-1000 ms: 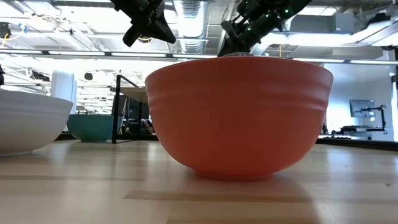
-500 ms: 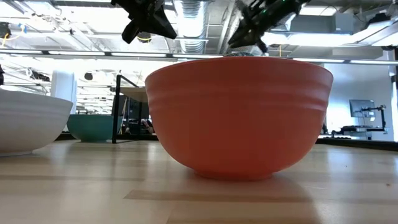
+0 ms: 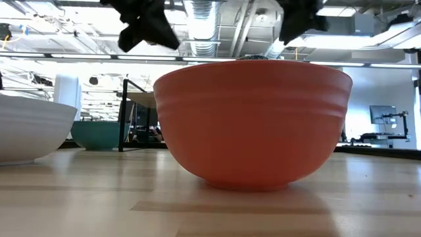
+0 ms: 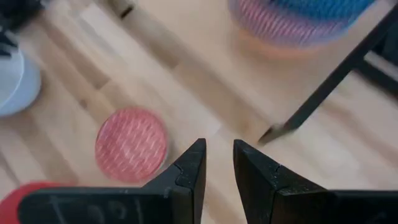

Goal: Place and stack bowls onto a shelf
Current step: Stack the red patterned bowl on top of the yellow patterned bowl on the shelf

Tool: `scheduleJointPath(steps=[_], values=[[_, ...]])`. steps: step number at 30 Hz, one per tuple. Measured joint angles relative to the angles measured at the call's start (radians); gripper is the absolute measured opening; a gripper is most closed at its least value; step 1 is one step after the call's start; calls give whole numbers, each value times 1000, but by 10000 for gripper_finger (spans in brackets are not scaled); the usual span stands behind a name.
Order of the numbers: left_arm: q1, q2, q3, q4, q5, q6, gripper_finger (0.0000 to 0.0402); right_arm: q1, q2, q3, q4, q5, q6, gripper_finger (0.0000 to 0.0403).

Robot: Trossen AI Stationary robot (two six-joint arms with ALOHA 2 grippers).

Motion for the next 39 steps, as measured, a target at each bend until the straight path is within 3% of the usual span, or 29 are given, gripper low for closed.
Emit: scheduleJointPath(steps=[7,15,26,39], values=[[-24,87,-1,27,-5,4,85,191,4,-215,220,32,272,144],[0,175,5,63,40,-80,114,214,78,-388,343,18,471,214],[10,191,5,42,58,-111,115,197,282,-437,698,-85,462,237],[9,145,5,-161,54,-161,115,172,444,-437,769,-157,475,224]])
